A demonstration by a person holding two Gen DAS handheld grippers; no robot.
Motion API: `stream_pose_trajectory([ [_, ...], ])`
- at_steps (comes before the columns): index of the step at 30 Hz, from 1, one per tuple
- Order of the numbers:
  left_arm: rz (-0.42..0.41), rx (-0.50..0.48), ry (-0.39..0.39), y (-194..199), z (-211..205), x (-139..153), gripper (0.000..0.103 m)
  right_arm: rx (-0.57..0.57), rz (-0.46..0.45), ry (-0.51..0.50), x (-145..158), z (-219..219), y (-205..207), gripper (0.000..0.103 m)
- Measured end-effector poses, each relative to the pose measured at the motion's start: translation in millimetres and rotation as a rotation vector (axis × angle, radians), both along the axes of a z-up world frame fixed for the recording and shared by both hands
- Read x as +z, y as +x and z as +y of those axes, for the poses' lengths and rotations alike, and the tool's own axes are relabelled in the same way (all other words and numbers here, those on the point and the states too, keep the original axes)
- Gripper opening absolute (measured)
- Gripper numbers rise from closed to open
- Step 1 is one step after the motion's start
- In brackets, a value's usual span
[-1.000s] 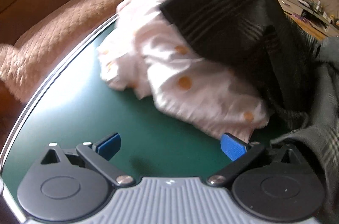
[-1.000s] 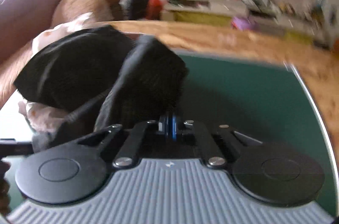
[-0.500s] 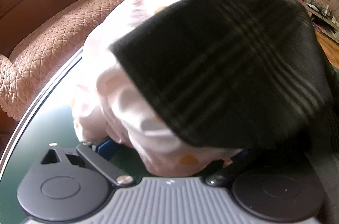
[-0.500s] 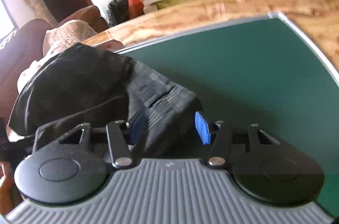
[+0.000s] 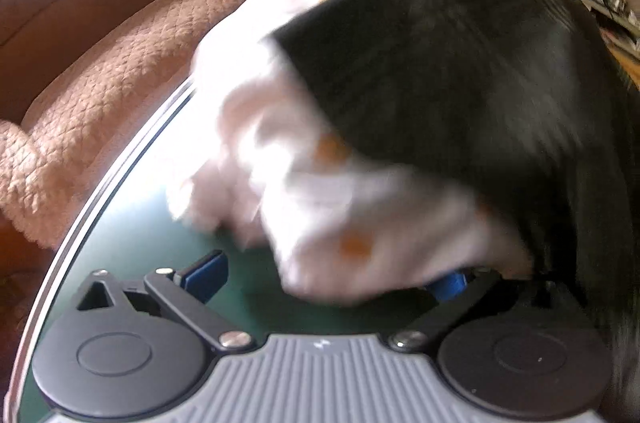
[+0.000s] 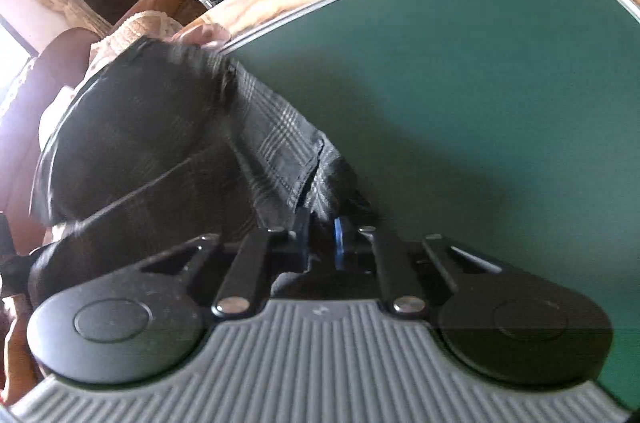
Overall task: Fold clothes
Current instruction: 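Pull the plaid trousers off the pile and lay them on the table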
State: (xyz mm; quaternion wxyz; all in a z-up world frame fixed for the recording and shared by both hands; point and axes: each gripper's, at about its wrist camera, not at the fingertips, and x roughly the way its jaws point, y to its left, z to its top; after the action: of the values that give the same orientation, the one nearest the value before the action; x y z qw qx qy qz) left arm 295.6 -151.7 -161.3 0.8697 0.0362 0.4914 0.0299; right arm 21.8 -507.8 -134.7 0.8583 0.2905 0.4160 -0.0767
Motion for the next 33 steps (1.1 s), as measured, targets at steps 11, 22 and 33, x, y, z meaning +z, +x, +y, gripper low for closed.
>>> stream_pose_trajectory([
  [11,-0.004,0.085,-0.039,-150,60,49,0.103,0.270,0.124,-0.045,21,172,-103,0.017],
  [22,0.130,0.040,-0.074,-207,88,47,0.103,0.665,0.184,-0.211,38,253,-116,0.045],
  [33,0.210,-0.029,-0.156,-222,54,37,0.103,0.821,0.147,-0.184,100,177,-112,0.049],
])
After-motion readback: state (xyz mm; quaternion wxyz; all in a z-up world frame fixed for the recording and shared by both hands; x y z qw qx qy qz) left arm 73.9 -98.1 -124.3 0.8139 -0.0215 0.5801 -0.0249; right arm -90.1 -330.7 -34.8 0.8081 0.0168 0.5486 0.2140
